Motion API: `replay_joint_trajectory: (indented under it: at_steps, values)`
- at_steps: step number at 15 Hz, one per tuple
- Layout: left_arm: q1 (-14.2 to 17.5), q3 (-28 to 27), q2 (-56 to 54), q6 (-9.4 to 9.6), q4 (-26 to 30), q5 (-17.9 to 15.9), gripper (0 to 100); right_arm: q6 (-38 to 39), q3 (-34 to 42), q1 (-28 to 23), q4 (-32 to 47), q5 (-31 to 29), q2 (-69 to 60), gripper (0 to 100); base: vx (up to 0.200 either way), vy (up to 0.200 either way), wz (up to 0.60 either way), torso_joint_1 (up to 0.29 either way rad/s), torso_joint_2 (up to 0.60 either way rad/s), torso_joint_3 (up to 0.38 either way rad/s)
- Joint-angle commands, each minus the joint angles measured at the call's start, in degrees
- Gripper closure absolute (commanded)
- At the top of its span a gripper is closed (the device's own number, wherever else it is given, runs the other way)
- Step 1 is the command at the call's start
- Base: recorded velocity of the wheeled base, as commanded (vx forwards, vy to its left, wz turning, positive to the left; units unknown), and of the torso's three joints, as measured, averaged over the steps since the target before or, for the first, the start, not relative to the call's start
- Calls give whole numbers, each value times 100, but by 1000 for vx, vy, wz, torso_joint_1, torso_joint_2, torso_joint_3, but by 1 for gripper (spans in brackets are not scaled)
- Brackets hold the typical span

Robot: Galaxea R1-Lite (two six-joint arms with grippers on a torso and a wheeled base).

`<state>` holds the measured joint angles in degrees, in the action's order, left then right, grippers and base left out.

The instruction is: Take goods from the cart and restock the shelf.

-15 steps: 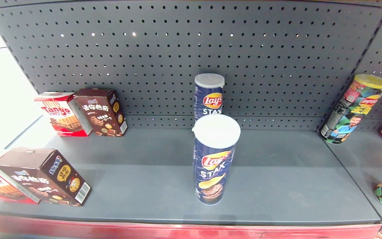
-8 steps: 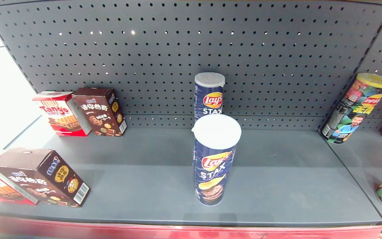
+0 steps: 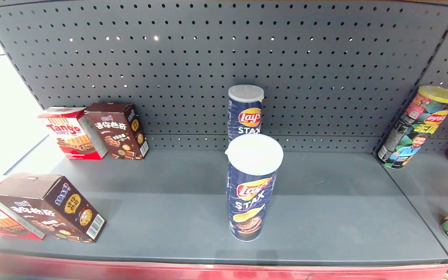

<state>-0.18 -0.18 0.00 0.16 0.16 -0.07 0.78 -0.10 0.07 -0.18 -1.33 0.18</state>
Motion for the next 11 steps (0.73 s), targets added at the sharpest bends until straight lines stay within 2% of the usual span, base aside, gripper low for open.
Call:
replay_joint_trajectory:
  at_steps: [1,11]
  values:
    - [1,1,0,2,2,-1,0,1,1,1,1,1,17,0,0,0,0,0,0,0]
    - [1,1,0,2,2,-10,0,1,1,1,-8,1,17,0,0,0,0,0,0,0]
